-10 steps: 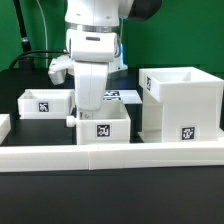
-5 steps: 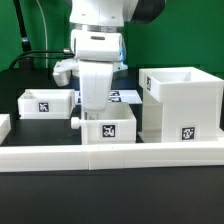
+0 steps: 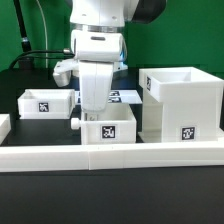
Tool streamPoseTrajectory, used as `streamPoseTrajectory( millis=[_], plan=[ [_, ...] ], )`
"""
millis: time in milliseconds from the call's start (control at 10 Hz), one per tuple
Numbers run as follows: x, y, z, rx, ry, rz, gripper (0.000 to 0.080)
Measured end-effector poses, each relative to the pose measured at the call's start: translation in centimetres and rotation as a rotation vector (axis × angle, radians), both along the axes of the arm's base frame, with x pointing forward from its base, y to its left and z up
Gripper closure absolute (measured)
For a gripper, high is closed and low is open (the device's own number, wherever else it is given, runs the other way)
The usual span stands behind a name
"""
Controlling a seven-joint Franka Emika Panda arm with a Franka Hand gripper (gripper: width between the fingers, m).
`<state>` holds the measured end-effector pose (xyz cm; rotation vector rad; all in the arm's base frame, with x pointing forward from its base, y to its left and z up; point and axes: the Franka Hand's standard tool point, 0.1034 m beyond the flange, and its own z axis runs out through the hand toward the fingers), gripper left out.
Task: Assemble drawer
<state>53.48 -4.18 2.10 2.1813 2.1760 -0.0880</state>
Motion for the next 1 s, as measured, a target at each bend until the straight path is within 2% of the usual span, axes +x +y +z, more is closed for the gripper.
streamPoseTrajectory(
  millis=[400,800,1000],
  plan=[
    [0.8,1.1,0.0,0.006,-0.001,-0.002,0.0757],
    [0.6,0.9,-0.1,0.006,0.001,-0.010,0.0757],
    [0.6,2.2,-0.2,0.008,0.002,0.002,0.0757]
  ],
)
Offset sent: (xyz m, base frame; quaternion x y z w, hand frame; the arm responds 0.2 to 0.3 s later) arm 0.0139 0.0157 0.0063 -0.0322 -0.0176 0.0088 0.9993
